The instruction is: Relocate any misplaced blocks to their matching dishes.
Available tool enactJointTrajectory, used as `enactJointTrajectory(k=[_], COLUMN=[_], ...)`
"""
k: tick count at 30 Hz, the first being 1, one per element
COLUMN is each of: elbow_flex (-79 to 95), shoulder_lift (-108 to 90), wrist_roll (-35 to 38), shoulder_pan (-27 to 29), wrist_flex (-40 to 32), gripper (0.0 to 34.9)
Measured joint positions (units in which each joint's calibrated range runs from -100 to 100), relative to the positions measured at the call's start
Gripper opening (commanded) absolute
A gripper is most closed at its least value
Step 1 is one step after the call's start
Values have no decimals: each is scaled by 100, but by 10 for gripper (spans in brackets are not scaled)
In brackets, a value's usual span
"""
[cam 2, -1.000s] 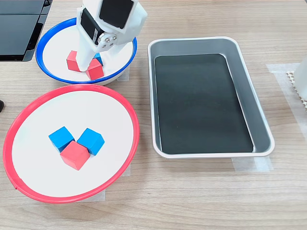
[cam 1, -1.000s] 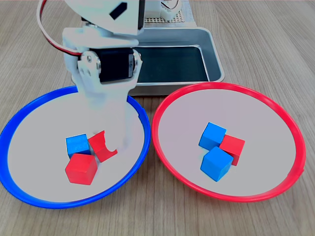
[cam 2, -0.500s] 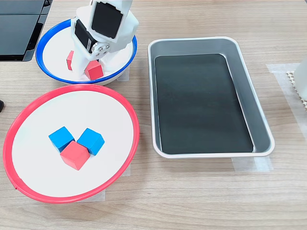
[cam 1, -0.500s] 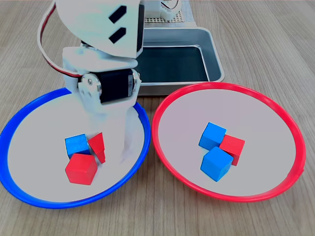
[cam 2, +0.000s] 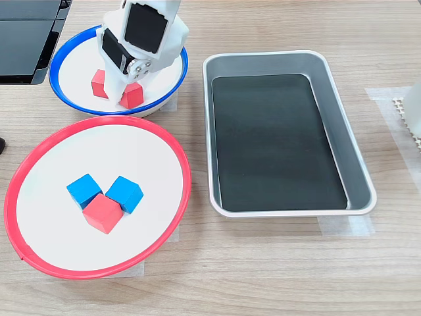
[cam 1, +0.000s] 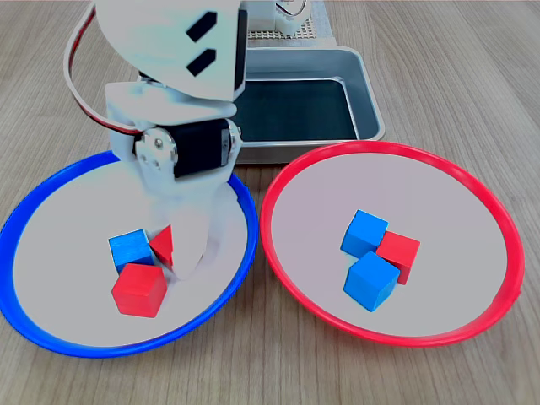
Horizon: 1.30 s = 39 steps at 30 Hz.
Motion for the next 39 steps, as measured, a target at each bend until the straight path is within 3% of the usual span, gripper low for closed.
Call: enactJointTrajectory(k=[17,25,28,39], elbow_flex=[454,454,717,1452], shoulder_lift=[-1526,-1978,-1986,-2046], wrist_roll=[15,-15,15,20], shoulder_pan=[-274,-1018,-1593,-2460], wrist_flex=[522,693,685,424], gripper=[4,4,4,4])
